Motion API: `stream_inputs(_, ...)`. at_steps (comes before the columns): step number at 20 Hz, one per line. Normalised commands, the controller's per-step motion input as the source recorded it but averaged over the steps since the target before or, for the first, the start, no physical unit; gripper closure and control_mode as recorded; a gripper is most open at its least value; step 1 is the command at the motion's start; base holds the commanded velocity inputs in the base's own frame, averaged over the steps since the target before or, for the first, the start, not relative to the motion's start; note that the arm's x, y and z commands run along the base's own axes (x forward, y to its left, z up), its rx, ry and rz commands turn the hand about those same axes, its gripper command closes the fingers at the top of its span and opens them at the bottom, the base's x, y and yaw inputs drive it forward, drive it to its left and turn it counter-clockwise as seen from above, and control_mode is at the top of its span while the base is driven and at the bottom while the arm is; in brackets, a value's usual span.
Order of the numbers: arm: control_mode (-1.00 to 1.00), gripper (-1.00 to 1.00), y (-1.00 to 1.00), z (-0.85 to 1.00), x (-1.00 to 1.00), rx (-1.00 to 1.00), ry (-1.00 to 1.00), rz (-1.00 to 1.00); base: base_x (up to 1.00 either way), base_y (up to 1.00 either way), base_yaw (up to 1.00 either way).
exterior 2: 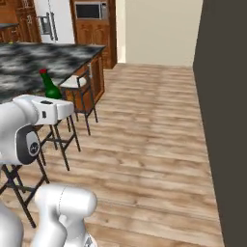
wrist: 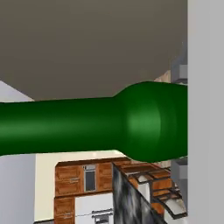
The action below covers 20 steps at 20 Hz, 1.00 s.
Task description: Open the cabinet directly in front. Then move the beer and the mug to the dining counter with the candle on it.
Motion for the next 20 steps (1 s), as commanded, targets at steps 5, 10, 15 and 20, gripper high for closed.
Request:
stream_inputs(5, 1.00, 1.00, 0.00, 0.00, 0.00, 0.00, 0.00, 0.00, 0.06, 0.00, 0.91)
stream_inputs(10, 1.00, 1.00, 0.00, 0.00, 0.00, 0.00, 0.00, 0.00, -0.07, 0.00, 0.93)
stream_inputs(15, 1.00, 1.00, 0.00, 0.00, 0.00, 0.00, 0.00, 0.00, -0.04, -0.62, 0.61)
stream_inputs(20, 1.00, 1.00, 0.00, 0.00, 0.00, 0.00, 0.00, 0.00, 0.08, -1.00, 0.24)
